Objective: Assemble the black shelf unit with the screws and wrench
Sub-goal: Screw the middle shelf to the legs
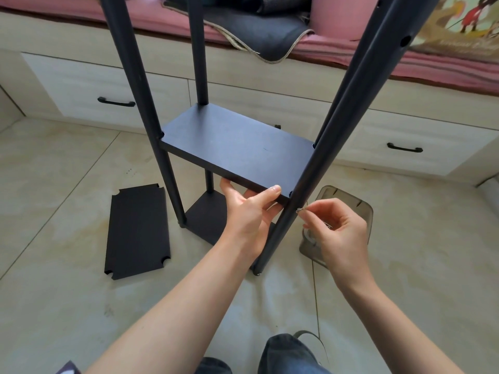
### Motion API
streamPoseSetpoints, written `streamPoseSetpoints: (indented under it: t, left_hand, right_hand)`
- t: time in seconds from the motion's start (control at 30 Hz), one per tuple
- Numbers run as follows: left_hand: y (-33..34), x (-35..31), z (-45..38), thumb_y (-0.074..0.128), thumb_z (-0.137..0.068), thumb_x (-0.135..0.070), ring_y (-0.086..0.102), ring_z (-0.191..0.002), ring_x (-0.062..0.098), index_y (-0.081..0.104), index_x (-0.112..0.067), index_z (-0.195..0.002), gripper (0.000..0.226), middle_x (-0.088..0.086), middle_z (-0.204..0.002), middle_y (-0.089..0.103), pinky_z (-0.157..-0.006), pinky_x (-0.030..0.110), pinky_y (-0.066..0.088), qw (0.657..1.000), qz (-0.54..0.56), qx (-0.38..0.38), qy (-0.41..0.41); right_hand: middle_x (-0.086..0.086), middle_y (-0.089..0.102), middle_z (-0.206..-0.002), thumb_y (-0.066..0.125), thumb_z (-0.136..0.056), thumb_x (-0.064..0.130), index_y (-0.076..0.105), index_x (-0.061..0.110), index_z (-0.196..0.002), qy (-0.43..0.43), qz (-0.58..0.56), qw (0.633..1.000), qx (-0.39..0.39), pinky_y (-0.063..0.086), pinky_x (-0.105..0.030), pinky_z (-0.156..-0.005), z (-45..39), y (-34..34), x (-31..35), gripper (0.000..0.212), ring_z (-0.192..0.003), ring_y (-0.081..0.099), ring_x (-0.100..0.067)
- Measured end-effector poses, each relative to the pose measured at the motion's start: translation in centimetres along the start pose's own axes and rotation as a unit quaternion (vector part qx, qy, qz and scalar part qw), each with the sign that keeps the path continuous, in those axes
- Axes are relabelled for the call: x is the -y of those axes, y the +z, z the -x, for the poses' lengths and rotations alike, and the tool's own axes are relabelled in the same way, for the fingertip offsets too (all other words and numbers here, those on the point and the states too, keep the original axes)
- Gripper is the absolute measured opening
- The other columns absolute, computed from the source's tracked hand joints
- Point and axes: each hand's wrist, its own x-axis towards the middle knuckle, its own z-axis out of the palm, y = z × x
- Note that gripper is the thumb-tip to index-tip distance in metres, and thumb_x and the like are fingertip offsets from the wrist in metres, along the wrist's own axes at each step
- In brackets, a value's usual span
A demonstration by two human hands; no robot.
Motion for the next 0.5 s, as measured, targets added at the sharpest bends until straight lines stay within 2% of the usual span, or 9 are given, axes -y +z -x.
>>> streamPoseSetpoints:
  t: [0.1, 0.27, 0.37, 0.5]
  left_hand:
    - [0.0, 0.0, 0.0, 0.066, -0.086, 0.012, 0.068, -0.109, 0.038, 0.029, -0.034, -0.141, 0.081, 0.017, -0.122, 0.058, -0.082, 0.043, 0.061, 1.000, -0.002, -0.003, -0.003]
    - [0.0, 0.1, 0.0, 0.068, -0.086, 0.010, 0.072, -0.103, 0.030, 0.030, -0.035, -0.141, 0.081, 0.011, -0.119, 0.060, -0.078, 0.039, 0.061, 1.000, -0.016, -0.004, 0.003]
    - [0.0, 0.0, 0.0, 0.068, -0.085, 0.010, 0.067, -0.111, 0.035, 0.029, -0.034, -0.143, 0.083, 0.015, -0.124, 0.059, -0.090, 0.049, 0.058, 1.000, -0.021, -0.005, 0.002]
    - [0.0, -0.2, 0.0, 0.066, -0.085, 0.013, 0.065, -0.113, 0.039, 0.031, -0.031, -0.143, 0.081, 0.018, -0.123, 0.059, -0.094, 0.055, 0.055, 1.000, -0.020, -0.002, 0.000]
  right_hand:
    - [0.007, 0.068, -0.076, 0.080, -0.081, 0.016, 0.066, 0.024, -0.079, -0.017, 0.018, 1.000, -0.011, 0.055, -0.034, -0.071, -0.4, -0.1, 0.1, 0.016, -0.073, 0.065, -0.011]
    - [0.013, 0.066, -0.084, 0.084, -0.076, 0.024, 0.062, 0.030, -0.095, -0.010, 0.040, 0.999, -0.015, 0.053, -0.023, -0.071, -0.8, -0.3, -0.2, 0.029, -0.080, 0.065, -0.011]
    - [0.012, 0.066, -0.092, 0.086, -0.072, 0.030, 0.058, 0.033, -0.103, 0.033, 0.034, 0.999, -0.015, 0.054, -0.020, -0.070, -1.2, -0.5, -0.7, 0.042, -0.083, 0.065, -0.006]
    - [0.008, 0.064, -0.111, 0.089, -0.068, 0.030, 0.048, 0.039, -0.123, 0.131, -0.044, 0.990, 0.040, 0.058, -0.021, -0.071, -2.0, -0.8, -1.1, 0.069, -0.091, 0.068, 0.000]
